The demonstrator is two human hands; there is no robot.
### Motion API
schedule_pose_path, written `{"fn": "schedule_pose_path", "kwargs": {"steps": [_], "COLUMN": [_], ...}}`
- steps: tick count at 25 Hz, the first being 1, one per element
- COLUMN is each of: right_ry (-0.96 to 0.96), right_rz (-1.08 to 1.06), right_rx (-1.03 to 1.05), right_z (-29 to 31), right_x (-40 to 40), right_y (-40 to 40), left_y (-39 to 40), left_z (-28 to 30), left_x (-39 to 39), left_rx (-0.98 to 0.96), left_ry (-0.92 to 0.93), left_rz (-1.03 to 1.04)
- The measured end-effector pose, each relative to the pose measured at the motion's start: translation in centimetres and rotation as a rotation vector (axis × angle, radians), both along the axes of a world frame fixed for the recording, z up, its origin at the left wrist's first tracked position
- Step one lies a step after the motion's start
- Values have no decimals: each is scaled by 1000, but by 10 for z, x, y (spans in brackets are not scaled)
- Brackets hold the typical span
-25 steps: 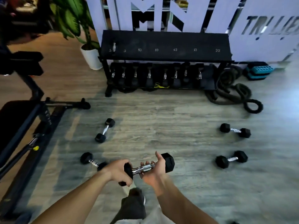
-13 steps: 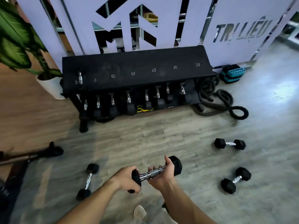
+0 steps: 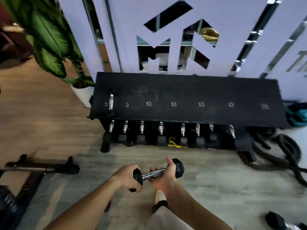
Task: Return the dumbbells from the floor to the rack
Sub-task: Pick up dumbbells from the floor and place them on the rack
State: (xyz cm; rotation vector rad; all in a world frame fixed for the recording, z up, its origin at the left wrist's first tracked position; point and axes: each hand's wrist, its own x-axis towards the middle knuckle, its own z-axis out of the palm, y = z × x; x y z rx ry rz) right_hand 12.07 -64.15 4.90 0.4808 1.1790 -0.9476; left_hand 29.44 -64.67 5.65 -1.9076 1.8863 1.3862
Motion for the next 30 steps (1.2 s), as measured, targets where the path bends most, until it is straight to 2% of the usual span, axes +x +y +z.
{"fn": "schedule_pose_path", "kwargs": {"steps": [4, 9, 12, 16, 20, 23, 30], "right_ry": [68, 153, 199, 311, 409, 487, 549], "right_rz": [343, 559, 623, 689, 719, 779, 893], "right_rx": [-57, -47, 4, 15, 72, 124, 86], "right_z": [-4, -15, -30, -51, -72, -95, -145], "right_x": [33, 82, 113, 146, 175, 191, 216], "right_y": [-137, -248, -311, -405, -496, -540, -599], "left_y": [-93, -177, -240, -332, -411, -445, -491], "left_z": [6, -6, -29, -58, -86, -107, -141], "left_x": [26, 67, 94, 118, 142, 151, 150], "left_rx": [-37, -15, 34, 74, 100, 104, 95], "left_ry": [6, -8, -62, -39, 8, 3, -121], "left_rz": [221, 298, 240, 203, 264, 274, 239]}}
